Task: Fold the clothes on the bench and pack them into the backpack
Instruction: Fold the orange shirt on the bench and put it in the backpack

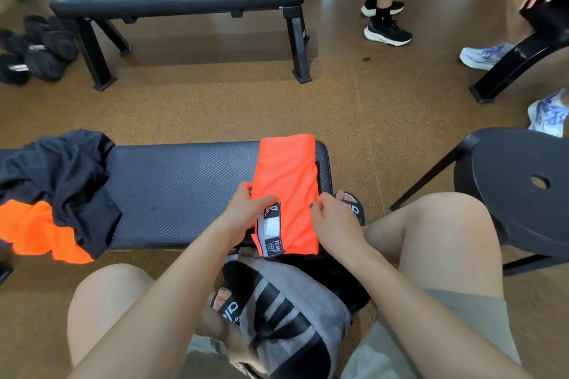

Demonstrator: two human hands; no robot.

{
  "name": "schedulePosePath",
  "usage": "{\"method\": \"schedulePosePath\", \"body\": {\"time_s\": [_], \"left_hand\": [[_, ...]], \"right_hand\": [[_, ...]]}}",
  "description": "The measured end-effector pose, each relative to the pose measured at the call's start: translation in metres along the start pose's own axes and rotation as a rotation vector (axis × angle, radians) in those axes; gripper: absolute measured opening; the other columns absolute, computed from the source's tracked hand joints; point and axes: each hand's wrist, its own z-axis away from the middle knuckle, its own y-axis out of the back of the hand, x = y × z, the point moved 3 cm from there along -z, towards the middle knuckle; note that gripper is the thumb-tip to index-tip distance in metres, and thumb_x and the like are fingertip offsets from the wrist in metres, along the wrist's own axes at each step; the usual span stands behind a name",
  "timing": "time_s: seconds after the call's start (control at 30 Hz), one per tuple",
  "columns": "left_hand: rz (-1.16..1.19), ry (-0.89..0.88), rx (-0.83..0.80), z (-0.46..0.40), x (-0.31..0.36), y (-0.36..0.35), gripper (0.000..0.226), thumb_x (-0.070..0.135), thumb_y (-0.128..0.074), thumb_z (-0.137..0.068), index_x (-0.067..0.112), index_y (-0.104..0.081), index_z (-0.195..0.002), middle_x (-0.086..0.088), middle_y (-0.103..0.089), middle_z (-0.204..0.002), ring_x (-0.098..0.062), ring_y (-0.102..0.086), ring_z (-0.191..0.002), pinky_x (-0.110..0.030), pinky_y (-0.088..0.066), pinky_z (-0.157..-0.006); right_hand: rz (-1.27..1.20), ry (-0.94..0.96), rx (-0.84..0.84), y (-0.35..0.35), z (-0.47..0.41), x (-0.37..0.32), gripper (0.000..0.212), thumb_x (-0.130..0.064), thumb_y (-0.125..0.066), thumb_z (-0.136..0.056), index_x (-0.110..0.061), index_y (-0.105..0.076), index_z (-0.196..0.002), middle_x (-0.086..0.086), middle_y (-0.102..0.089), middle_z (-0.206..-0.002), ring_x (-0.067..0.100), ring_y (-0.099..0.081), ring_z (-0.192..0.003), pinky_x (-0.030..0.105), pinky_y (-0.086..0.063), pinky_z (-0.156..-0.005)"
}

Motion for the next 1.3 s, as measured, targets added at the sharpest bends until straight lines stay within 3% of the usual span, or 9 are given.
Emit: {"method": "schedulePosePath", "body": {"time_s": [0.1, 0.27, 0.37, 0.5, 0.67, 0.8, 1.0, 1.2, 1.3], "left_hand": [[0.018, -0.001, 0.009, -0.003, -0.002, 0.001, 0.042, 0.021, -0.077, -0.086, 0.018, -0.049, -0.118, -0.01, -0.065, -0.117, -0.028, -0.07, -0.101, -0.051, -0.057, -0.092], [0.045, 0.019, -0.004, -0.005, -0.003, 0.002, 0.042, 0.017, -0.076, -0.088, 0.016, -0.049, -0.12, -0.013, -0.067, -0.115, -0.028, -0.072, -0.098, -0.045, -0.06, -0.083], [0.04, 0.032, -0.006, -0.006, 0.0, 0.001, 0.045, 0.025, -0.078, -0.086, 0.015, -0.05, -0.12, -0.01, -0.07, -0.113, -0.024, -0.073, -0.093, -0.039, -0.059, -0.075], [0.0, 0.038, 0.006, -0.009, 0.003, 0.0, 0.051, 0.035, -0.081, -0.083, 0.015, -0.052, -0.119, -0.009, -0.072, -0.111, -0.024, -0.074, -0.095, -0.048, -0.059, -0.088], [-0.038, 0.042, 0.022, -0.009, 0.003, 0.0, 0.047, 0.039, -0.08, -0.081, 0.017, -0.055, -0.115, -0.009, -0.071, -0.111, -0.027, -0.072, -0.099, -0.054, -0.056, -0.094], [-0.047, 0.039, 0.041, -0.01, 0.002, -0.002, 0.038, 0.036, -0.076, -0.086, 0.017, -0.056, -0.112, -0.009, -0.07, -0.111, -0.029, -0.071, -0.101, -0.053, -0.056, -0.094], [-0.068, 0.017, 0.059, -0.01, 0.003, -0.001, 0.027, 0.026, -0.071, -0.091, 0.011, -0.058, -0.109, -0.015, -0.071, -0.111, -0.029, -0.07, -0.098, -0.047, -0.056, -0.087], [-0.085, 0.052, 0.001, -0.007, 0.006, 0.0, 0.048, 0.03, -0.081, -0.08, 0.015, -0.054, -0.116, -0.01, -0.071, -0.114, -0.026, -0.072, -0.099, -0.045, -0.058, -0.089], [-0.244, 0.013, 0.008, -0.004, 0.011, 0.0, 0.068, 0.036, -0.089, -0.07, 0.019, -0.046, -0.12, -0.001, -0.063, -0.112, -0.019, -0.067, -0.101, -0.042, -0.056, -0.088]], "right_hand": [[-0.207, -0.1, -0.01, 0.003, 0.005, 0.014, 0.025, -0.024, -0.046, -0.1, -0.015, -0.05, -0.077, 0.004, -0.061, -0.079, 0.026, -0.045, -0.077, 0.037, -0.042, -0.074], [-0.334, -0.247, -0.154, -0.006, 0.011, 0.035, 0.024, -0.023, -0.053, -0.095, -0.018, -0.052, -0.071, -0.003, -0.054, -0.065, 0.019, -0.05, -0.068, 0.035, -0.037, -0.064], [-0.494, -0.28, -0.117, -0.003, 0.002, 0.027, 0.024, -0.038, -0.056, -0.089, -0.019, -0.052, -0.074, -0.002, -0.056, -0.064, 0.02, -0.051, -0.064, 0.035, -0.04, -0.066], [-0.326, -0.249, -0.176, 0.001, 0.002, 0.011, 0.038, -0.059, -0.055, -0.077, -0.021, -0.051, -0.083, -0.001, -0.064, -0.076, 0.022, -0.059, -0.074, 0.035, -0.042, -0.068], [-0.297, -0.232, -0.325, -0.009, 0.029, 0.022, 0.027, -0.035, -0.064, -0.087, -0.019, -0.049, -0.073, -0.001, -0.055, -0.066, 0.015, -0.054, -0.062, 0.03, -0.043, -0.062], [-0.319, -0.154, -0.278, -0.01, 0.038, 0.022, 0.026, -0.023, -0.06, -0.096, -0.015, -0.046, -0.075, 0.003, -0.053, -0.065, 0.003, -0.044, -0.044, 0.022, -0.034, -0.05], [-0.374, -0.205, -0.308, -0.009, 0.054, 0.042, 0.023, -0.018, -0.062, -0.095, -0.014, -0.05, -0.076, 0.003, -0.055, -0.069, 0.009, -0.053, -0.054, 0.022, -0.04, -0.053], [-0.239, -0.259, -0.365, -0.012, 0.048, 0.048, 0.013, -0.009, -0.064, -0.086, -0.015, -0.052, -0.087, 0.002, -0.057, -0.068, 0.014, -0.052, -0.057, 0.028, -0.042, -0.055], [-0.316, -0.327, -0.342, -0.003, 0.036, 0.035, 0.035, -0.015, -0.063, -0.076, -0.019, -0.049, -0.108, 0.007, -0.063, -0.084, 0.017, -0.057, -0.069, 0.031, -0.046, -0.064]]}}
